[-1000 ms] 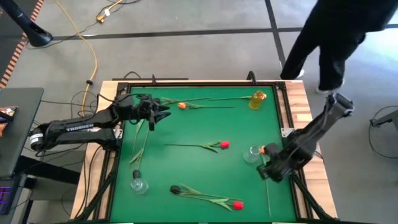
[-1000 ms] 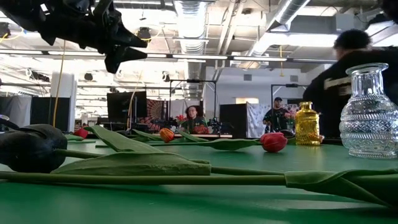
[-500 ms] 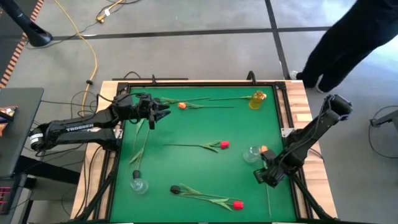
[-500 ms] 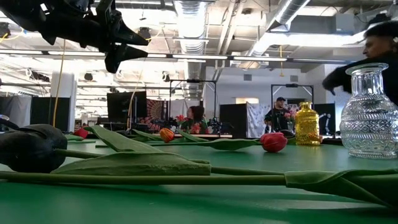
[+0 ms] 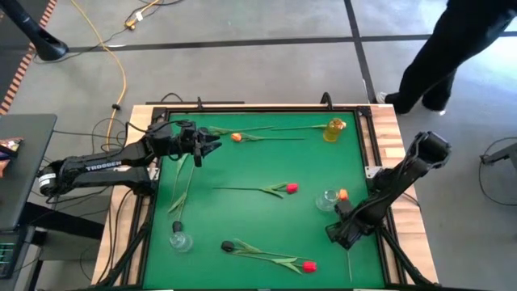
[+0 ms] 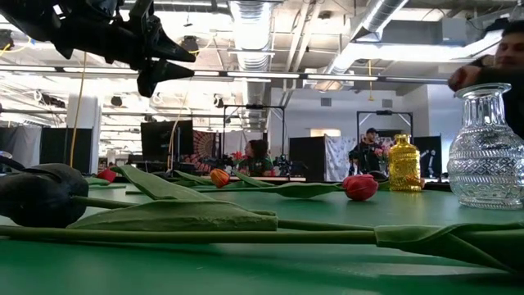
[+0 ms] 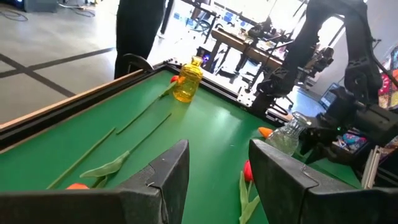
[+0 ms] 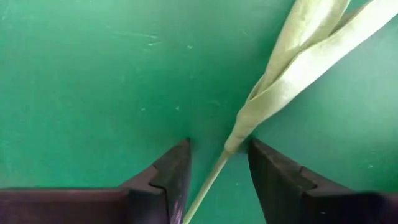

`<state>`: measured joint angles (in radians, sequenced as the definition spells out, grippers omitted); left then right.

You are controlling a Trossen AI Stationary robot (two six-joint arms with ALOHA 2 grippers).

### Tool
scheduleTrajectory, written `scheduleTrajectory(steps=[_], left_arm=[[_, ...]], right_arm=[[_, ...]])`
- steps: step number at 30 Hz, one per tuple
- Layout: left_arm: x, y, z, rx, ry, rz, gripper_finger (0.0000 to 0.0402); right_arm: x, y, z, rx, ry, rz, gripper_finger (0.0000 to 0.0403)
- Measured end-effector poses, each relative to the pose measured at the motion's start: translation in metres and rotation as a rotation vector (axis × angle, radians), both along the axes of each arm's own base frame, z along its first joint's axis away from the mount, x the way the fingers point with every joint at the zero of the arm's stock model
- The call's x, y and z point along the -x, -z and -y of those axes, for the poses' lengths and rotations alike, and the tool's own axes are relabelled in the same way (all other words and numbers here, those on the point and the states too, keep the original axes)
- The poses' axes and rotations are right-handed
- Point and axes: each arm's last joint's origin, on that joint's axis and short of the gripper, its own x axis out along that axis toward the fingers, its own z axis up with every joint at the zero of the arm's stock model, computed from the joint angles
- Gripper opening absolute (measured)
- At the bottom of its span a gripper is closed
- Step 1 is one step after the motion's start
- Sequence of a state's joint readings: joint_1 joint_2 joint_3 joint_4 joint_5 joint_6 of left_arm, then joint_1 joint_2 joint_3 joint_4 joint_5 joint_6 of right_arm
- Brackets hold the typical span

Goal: Sort flowers into vase by color
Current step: Put the bottom right orange tulip into the yellow flower vase

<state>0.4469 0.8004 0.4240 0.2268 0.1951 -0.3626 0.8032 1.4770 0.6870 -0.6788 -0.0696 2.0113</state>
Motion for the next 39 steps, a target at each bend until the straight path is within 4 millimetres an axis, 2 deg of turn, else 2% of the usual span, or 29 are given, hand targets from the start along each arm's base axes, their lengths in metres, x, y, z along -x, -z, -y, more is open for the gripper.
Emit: scheduleTrajectory(steps=[4, 8, 20, 26, 39], left_arm=[[0.000, 0.000, 0.000, 0.001, 0.000, 0.000, 0.0155], [0.000, 0.000, 0.000, 0.007, -0.002, 0.004, 0.0155], [0.000, 0.000, -0.001, 0.004, -0.023, 0.004, 0.0155], [0.000, 0.000, -0.001, -0.004, -0.023, 0.002, 0.0155], [0.000, 0.000, -0.001, -0.005, -0.023, -0.004, 0.0155]], right_arm=[[-0.001, 0.007, -0.001, 0.023, 0.008, -0.038, 0.0174], [-0.002, 0.004, 0.002, 0.020, 0.026, -0.051, 0.0153], [-0.001, -0.008, 0.014, -0.014, 0.103, -0.073, 0.0017], [0.001, -0.024, 0.024, -0.024, 0.142, -0.064, 0.0024], [0.007, -0.093, 0.062, 0.115, 0.204, -0.082, 0.0022]])
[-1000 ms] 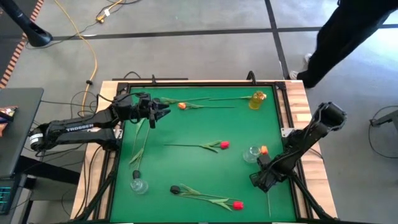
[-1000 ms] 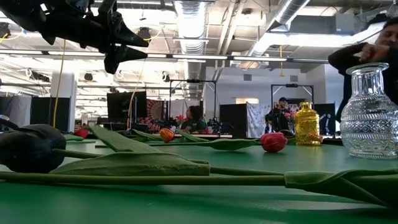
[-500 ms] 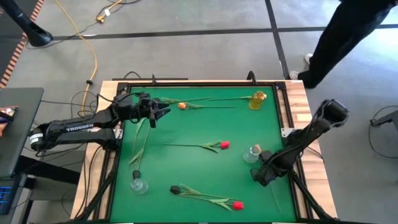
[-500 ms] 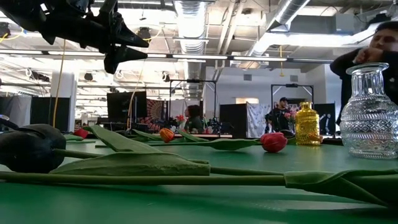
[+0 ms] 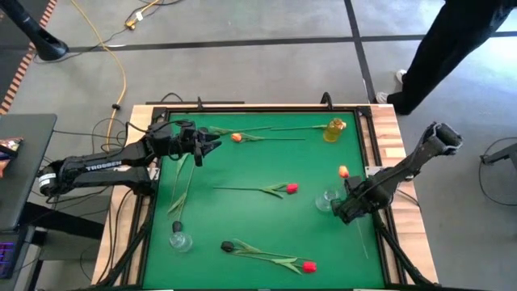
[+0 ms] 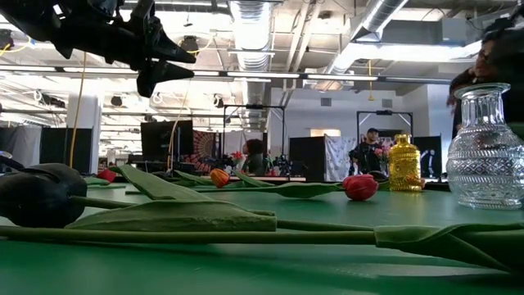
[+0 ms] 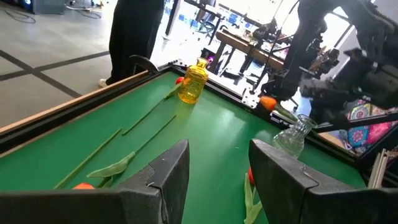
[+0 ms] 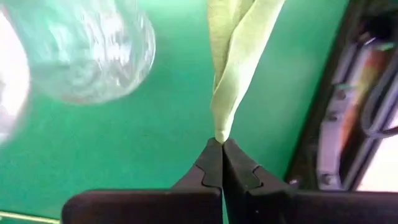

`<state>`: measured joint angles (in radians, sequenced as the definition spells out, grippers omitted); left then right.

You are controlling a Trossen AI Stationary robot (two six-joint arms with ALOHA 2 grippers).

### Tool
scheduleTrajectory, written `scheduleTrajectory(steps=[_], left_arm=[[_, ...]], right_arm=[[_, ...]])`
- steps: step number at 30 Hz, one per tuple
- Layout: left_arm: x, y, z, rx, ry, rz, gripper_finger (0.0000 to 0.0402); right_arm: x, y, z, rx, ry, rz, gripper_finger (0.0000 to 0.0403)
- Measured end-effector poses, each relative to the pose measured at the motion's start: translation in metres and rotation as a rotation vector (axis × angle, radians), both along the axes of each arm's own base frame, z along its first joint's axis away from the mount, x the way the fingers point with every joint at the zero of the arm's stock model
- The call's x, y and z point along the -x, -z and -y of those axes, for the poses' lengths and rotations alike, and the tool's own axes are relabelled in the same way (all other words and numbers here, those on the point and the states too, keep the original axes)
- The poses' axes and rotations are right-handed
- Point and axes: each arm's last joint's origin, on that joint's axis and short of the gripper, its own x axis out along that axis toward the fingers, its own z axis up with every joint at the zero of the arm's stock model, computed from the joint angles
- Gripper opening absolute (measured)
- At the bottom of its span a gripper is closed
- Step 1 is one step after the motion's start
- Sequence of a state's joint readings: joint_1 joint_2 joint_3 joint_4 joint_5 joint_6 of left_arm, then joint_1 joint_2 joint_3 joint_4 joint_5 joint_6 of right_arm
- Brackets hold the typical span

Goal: Sort flowers into vase by color
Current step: Put the bottom right orange tulip into the yellow flower vase

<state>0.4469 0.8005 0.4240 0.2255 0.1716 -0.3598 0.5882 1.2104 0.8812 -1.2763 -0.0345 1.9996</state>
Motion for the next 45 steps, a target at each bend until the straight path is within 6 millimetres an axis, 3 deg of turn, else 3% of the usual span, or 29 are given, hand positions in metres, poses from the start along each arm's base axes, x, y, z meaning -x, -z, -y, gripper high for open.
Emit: scheduleTrajectory(steps=[10, 16, 22, 31, 40, 45], left_arm=[[0.000, 0.001, 0.000, 0.005, 0.001, -0.010, 0.0155], [0.000, 0.001, 0.000, 0.007, 0.004, -0.010, 0.0155], [0.000, 0.001, 0.000, 0.008, 0.008, -0.009, 0.0155], [0.000, 0.001, 0.000, 0.008, -0.001, -0.009, 0.0155], [0.002, 0.001, -0.005, 0.021, -0.189, -0.006, 0.0155], [0.003, 0.001, -0.006, 0.040, -0.245, 0.004, 0.0155]], right_arm=[[0.003, -0.051, 0.035, 0.157, -0.007, 0.170, 0.0021], [0.004, -0.083, 0.065, 0.387, -0.015, 0.303, 0.0021], [0.007, -0.104, 0.098, 0.656, -0.021, 0.323, 0.0021], [0.007, -0.129, 0.134, 1.129, -0.001, 0.288, 0.0021], [-0.001, -0.150, 0.180, 1.196, -0.160, 0.224, 0.0019], [0.009, -0.137, 0.203, 1.227, -0.214, 0.359, 0.0019]])
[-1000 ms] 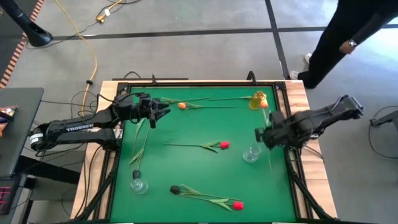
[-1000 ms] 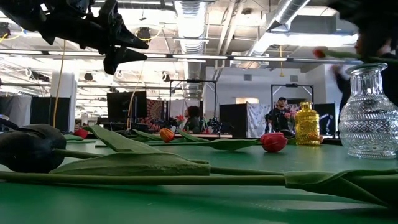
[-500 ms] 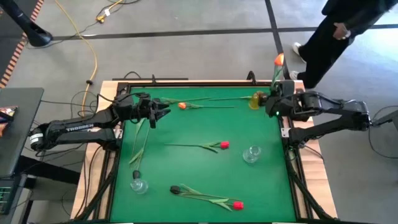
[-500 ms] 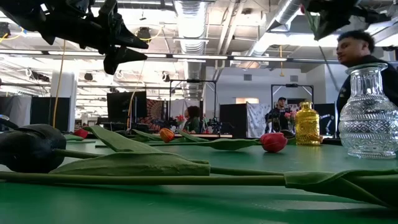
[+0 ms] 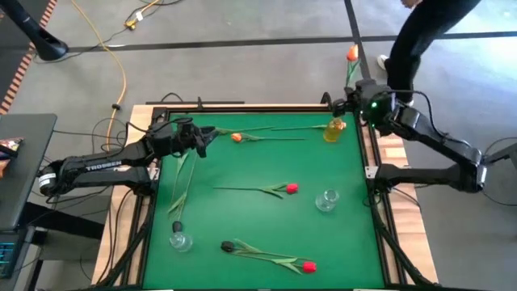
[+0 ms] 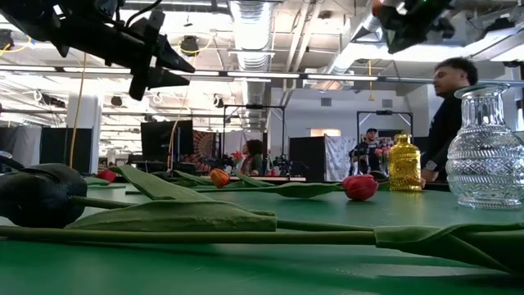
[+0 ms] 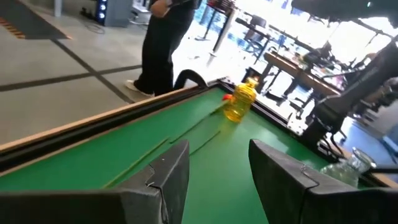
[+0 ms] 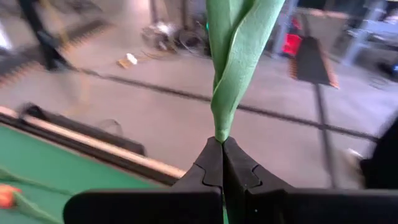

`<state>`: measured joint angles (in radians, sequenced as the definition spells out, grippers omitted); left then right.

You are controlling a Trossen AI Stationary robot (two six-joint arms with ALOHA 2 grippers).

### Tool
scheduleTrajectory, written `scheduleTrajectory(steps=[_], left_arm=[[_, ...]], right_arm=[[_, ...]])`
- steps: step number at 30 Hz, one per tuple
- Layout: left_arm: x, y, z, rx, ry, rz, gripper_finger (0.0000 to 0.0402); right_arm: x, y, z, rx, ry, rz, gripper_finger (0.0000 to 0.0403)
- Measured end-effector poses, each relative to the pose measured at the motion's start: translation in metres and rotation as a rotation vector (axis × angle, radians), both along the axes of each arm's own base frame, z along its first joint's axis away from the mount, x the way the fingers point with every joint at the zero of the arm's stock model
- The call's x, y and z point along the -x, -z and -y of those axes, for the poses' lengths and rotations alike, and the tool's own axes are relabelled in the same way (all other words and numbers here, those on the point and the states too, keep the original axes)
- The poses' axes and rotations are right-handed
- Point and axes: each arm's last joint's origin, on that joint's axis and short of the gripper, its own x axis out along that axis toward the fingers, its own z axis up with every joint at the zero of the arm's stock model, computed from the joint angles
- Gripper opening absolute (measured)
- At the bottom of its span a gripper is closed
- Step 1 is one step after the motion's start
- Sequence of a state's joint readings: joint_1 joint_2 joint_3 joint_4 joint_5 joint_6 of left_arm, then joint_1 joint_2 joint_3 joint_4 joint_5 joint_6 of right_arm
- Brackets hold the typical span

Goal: Sort flowers into vase by color
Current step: Put the bottom right orange tulip into the yellow flower vase

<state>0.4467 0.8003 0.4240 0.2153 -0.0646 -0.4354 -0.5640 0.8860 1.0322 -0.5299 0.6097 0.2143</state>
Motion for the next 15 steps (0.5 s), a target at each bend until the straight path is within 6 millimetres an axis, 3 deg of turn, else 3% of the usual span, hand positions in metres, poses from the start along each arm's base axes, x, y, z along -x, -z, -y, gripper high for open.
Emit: scheduleTrajectory(steps=[7, 15], left_arm=[[0.000, 0.000, -0.001, 0.045, -0.031, 0.026, 0.0155], [0.000, 0.000, -0.001, 0.072, -0.044, 0.041, 0.0155]], right_arm=[[0.022, 0.018, 0.012, 0.012, -0.028, 0.074, 0.0018], [0.019, 0.035, 0.019, 0.031, -0.059, 0.078, 0.0018]])
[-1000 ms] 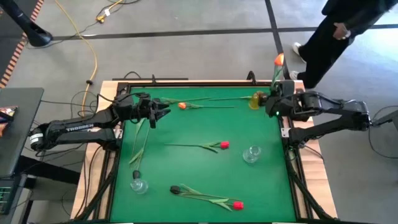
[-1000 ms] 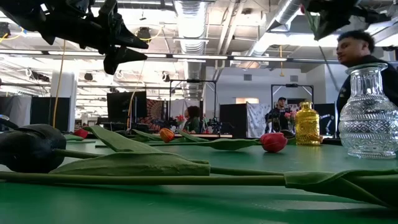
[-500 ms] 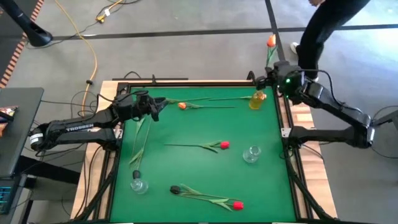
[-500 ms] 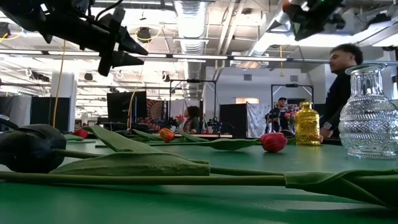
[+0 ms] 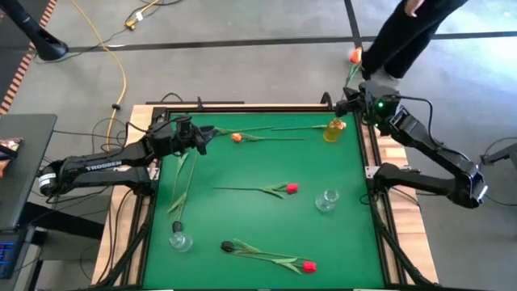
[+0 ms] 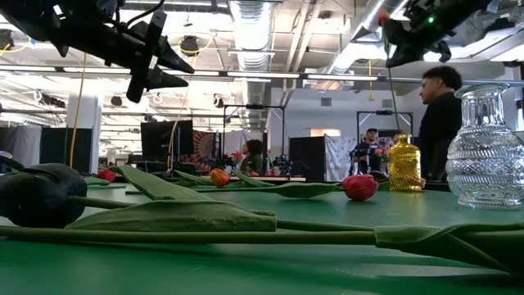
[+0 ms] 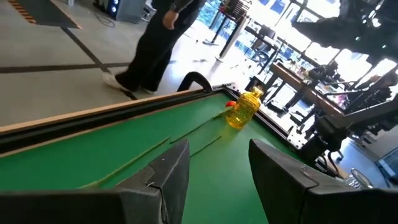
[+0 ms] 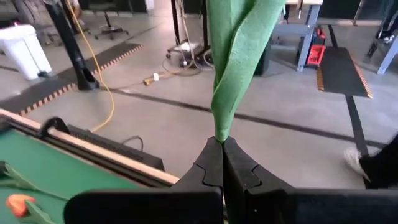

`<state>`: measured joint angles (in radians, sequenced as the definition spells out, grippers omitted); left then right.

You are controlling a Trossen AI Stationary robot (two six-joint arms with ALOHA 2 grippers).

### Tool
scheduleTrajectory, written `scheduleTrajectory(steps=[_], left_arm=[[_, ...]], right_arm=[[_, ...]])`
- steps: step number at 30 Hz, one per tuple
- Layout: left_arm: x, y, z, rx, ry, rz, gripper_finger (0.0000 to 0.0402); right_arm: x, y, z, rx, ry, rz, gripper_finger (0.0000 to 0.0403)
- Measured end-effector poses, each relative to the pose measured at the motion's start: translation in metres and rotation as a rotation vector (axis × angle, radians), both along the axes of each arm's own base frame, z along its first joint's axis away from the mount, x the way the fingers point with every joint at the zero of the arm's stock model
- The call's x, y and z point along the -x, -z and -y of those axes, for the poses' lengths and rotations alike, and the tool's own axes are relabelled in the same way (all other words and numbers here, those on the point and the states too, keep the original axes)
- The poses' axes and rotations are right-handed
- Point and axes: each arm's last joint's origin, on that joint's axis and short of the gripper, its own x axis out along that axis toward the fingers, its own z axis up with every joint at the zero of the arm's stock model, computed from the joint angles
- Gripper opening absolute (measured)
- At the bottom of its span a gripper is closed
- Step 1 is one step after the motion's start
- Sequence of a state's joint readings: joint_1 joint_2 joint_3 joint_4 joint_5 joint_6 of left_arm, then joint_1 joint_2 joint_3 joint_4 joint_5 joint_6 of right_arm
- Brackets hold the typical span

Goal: Sort flowers into vase by color
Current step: Put the bottom right orange tulip into the yellow flower vase

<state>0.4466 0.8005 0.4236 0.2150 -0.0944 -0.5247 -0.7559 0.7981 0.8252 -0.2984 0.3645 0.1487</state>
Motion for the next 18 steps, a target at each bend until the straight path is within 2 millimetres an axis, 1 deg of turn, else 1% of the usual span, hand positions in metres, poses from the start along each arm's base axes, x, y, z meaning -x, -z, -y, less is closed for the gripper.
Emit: scheduleTrajectory(steps=[13, 15, 18], left_arm=[[0.001, 0.003, 0.000, 0.027, -0.024, -0.014, 0.0155], [0.001, 0.002, 0.000, 0.026, -0.029, -0.014, 0.0155], [0.001, 0.002, 0.000, 0.025, -0.029, -0.014, 0.0155]], right_arm=[[-0.002, 0.011, 0.002, -0.039, -0.006, -0.076, 0.0018], [-0.003, 0.017, 0.003, -0.043, -0.004, -0.074, 0.0022], [-0.003, 0.035, 0.004, -0.067, 0.022, -0.073, 0.0027]])
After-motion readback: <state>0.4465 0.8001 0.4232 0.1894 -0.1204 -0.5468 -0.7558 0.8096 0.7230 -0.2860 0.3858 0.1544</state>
